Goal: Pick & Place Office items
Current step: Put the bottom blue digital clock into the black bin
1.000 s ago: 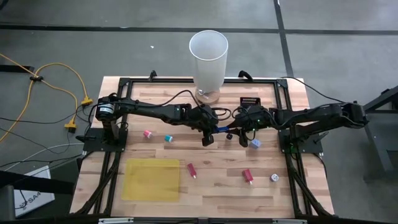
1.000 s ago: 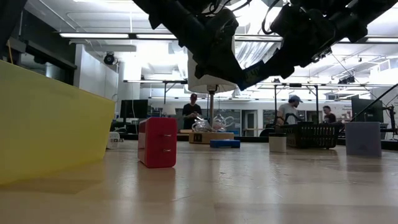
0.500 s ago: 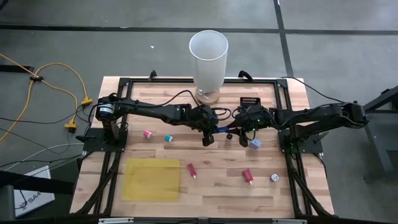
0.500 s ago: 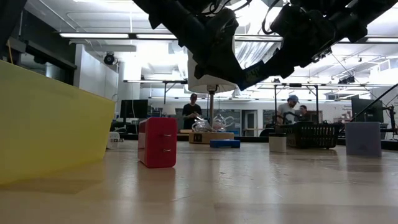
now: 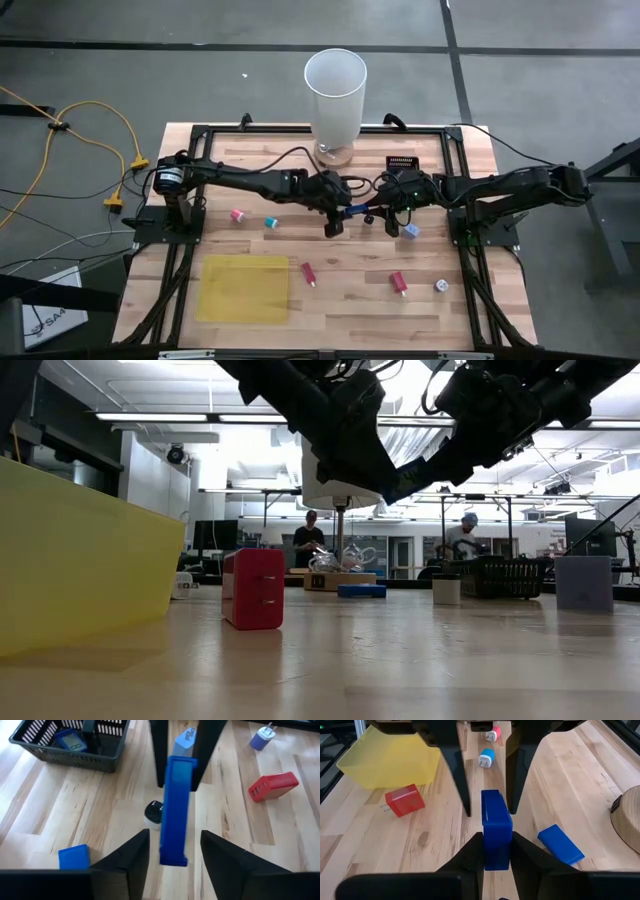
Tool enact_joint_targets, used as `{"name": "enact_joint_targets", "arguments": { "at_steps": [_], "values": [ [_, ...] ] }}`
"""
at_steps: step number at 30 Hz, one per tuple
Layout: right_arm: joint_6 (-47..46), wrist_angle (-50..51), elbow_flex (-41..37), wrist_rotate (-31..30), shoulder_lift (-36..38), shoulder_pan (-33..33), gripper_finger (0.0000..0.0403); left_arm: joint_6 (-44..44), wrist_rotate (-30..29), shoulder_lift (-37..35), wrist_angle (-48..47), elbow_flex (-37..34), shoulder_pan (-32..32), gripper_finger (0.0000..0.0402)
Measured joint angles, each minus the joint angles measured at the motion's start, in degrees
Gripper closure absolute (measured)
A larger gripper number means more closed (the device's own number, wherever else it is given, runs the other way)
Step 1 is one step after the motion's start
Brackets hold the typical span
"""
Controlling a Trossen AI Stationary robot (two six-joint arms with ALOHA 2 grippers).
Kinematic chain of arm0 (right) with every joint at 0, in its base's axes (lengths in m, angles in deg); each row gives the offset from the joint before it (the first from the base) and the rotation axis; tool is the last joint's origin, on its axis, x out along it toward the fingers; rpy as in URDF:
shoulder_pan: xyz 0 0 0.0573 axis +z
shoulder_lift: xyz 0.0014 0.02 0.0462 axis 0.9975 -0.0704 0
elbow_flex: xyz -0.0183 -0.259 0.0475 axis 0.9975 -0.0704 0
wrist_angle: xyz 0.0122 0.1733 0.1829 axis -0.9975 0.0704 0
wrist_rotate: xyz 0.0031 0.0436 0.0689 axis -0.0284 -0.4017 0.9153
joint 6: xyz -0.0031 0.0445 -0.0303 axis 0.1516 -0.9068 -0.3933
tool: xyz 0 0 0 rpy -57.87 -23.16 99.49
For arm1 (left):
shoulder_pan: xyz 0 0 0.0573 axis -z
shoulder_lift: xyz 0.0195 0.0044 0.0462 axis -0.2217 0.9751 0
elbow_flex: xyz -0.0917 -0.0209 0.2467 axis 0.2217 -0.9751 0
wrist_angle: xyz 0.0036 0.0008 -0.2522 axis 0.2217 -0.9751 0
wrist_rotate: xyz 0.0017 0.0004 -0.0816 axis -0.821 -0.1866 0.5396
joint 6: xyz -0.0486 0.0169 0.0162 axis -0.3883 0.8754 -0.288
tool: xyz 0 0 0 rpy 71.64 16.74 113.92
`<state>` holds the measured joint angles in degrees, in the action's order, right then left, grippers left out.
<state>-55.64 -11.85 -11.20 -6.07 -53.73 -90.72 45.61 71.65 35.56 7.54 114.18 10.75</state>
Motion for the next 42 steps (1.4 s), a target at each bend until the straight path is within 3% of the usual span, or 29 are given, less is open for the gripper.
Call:
{"name": "enact_joint_targets", "arguments": {
  "at_steps": [6, 30, 42],
  "values": [
    [0.0, 0.0, 0.0, 0.1, 0.0, 0.0, 0.0339, 0.9, 0.1, 0.0, 1.2, 0.0, 0.3, 0.0213],
    [-1.8, 6.6, 0.0, -0.5, 0.0, 0.0, 0.0339, 1.1, 0.0, 0.0, 1.1, 0.0, 0.3, 0.0212],
    [-1.7, 9.3, 0.0, -15.5, 0.0, -2.6, 0.0339, 1.1, 0.0, 0.0, 1.1, 0.0, 0.3, 0.0212]
  ]
}}
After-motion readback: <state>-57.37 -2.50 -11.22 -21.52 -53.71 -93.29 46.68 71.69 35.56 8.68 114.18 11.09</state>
